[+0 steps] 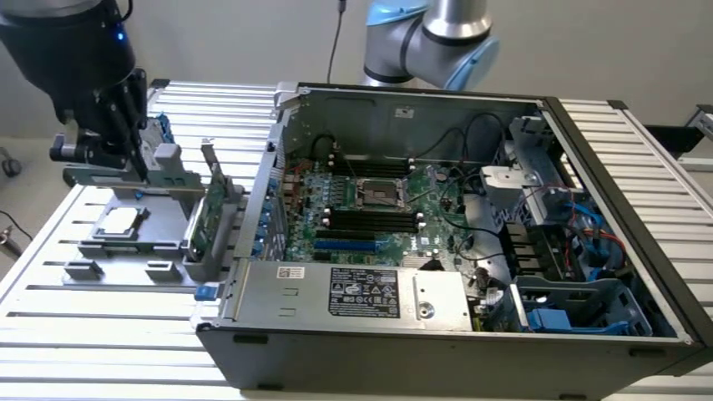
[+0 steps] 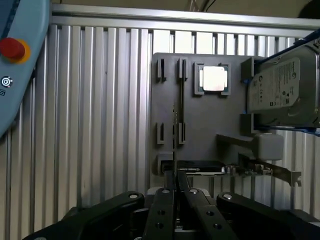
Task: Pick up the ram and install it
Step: 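Pick up the ram and move it above insertion slot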
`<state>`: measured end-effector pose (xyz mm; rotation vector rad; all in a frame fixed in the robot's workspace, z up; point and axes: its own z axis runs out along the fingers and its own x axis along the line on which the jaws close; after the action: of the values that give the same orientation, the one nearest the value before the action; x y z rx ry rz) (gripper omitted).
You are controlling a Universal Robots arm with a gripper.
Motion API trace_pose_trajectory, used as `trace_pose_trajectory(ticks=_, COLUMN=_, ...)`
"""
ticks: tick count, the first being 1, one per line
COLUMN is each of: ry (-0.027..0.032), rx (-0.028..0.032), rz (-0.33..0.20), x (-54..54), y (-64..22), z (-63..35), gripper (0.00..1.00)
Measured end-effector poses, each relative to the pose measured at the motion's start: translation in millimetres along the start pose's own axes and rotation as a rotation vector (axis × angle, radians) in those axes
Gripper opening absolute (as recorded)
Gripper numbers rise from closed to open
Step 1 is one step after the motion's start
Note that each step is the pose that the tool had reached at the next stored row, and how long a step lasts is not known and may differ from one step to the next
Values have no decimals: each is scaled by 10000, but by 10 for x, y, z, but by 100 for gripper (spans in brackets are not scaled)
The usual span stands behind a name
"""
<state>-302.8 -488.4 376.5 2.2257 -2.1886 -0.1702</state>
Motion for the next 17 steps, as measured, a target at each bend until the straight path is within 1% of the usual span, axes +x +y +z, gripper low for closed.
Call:
trace_pose_trajectory(ticks=3, ry=-8, rx=-24, rz=-39, x=-6, y=-111, z=-113, gripper=13)
trace_pose_trajectory(ticks=6, ry=-8, rx=-45, rz=-87, x=-8, y=-224, z=-191, gripper=13)
trace_pose_trajectory(ticks=9, ry=-10, rx=-57, rz=-142, x=-9, y=-338, z=-243, gripper=13)
trace_pose_trajectory(ticks=11, ry=-19, rx=-61, rz=-171, x=-8, y=-429, z=-257, gripper=13)
trace_pose_trajectory(ticks=13, ry=-60, rx=-60, rz=-184, x=-7, y=-518, z=-264, gripper=13)
trace_pose_trajectory(ticks=17, ry=-184, rx=-56, rz=-200, x=-5, y=-701, z=-280, gripper=13)
